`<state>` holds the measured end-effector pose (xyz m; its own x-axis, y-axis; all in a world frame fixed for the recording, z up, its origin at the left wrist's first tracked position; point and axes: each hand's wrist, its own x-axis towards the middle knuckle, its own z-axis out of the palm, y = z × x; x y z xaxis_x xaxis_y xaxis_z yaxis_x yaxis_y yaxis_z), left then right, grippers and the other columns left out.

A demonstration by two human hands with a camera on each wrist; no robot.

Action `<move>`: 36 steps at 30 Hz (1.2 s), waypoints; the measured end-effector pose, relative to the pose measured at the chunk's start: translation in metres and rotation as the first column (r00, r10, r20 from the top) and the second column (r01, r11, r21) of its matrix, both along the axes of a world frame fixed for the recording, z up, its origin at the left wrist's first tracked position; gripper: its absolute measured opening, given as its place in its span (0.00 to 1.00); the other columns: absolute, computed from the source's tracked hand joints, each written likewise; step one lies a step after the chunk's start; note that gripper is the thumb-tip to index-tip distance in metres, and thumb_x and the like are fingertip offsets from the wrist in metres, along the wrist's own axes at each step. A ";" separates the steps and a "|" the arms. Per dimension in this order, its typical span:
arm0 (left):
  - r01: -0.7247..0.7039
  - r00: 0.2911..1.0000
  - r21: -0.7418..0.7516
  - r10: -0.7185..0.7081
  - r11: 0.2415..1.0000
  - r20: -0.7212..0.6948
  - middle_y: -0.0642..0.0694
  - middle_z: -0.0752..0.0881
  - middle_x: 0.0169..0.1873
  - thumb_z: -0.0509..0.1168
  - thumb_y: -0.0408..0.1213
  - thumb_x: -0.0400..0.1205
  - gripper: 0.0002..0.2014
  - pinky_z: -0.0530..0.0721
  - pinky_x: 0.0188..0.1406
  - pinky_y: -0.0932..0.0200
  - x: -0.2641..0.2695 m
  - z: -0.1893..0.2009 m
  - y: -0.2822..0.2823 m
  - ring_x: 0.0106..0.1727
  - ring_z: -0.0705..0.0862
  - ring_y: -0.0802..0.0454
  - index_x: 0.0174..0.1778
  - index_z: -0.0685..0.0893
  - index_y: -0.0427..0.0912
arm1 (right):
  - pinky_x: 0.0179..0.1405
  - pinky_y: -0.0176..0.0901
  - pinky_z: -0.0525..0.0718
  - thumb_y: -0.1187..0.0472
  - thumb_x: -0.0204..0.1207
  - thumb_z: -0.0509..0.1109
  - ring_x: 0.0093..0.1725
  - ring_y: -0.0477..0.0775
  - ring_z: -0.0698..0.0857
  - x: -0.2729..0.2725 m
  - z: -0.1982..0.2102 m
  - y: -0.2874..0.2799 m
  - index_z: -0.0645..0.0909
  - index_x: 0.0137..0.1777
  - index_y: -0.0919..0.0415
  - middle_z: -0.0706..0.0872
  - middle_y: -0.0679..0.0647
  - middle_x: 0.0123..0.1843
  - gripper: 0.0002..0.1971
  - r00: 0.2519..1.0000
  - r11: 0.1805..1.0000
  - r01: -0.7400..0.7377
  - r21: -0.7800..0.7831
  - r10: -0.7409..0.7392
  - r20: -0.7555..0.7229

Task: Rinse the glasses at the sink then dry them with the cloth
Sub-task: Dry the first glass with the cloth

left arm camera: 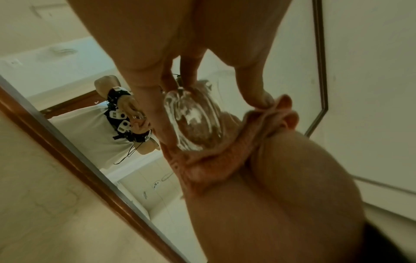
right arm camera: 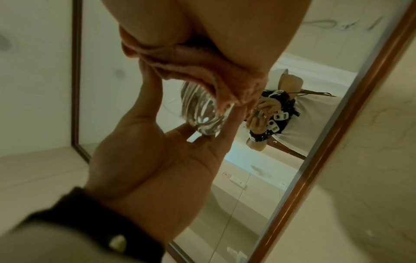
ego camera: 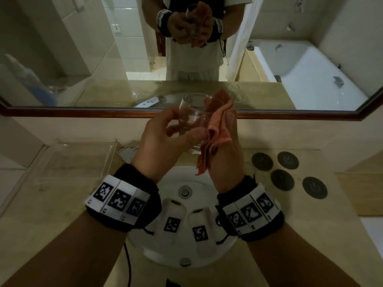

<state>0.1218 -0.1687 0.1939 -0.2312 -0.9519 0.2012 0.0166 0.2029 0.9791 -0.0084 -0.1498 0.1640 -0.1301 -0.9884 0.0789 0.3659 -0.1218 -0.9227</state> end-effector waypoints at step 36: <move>0.022 0.990 0.047 -0.028 0.999 0.136 0.54 0.92 0.49 0.78 0.48 0.74 0.19 0.90 0.41 0.47 0.007 0.005 0.008 0.49 0.92 0.50 0.62 0.85 0.59 | 0.48 0.61 0.86 0.42 0.83 0.58 0.46 0.61 0.87 -0.025 0.029 -0.006 0.86 0.46 0.49 0.88 0.57 0.46 0.18 0.811 0.983 -0.066 -0.168 -0.045 -0.583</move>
<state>0.1285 -0.1602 0.1987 -0.2772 -0.9529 0.1228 -0.1129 0.1592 0.9808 -0.0332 -0.1558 0.1930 0.0060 -0.9524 0.3049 -0.2309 -0.2980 -0.9262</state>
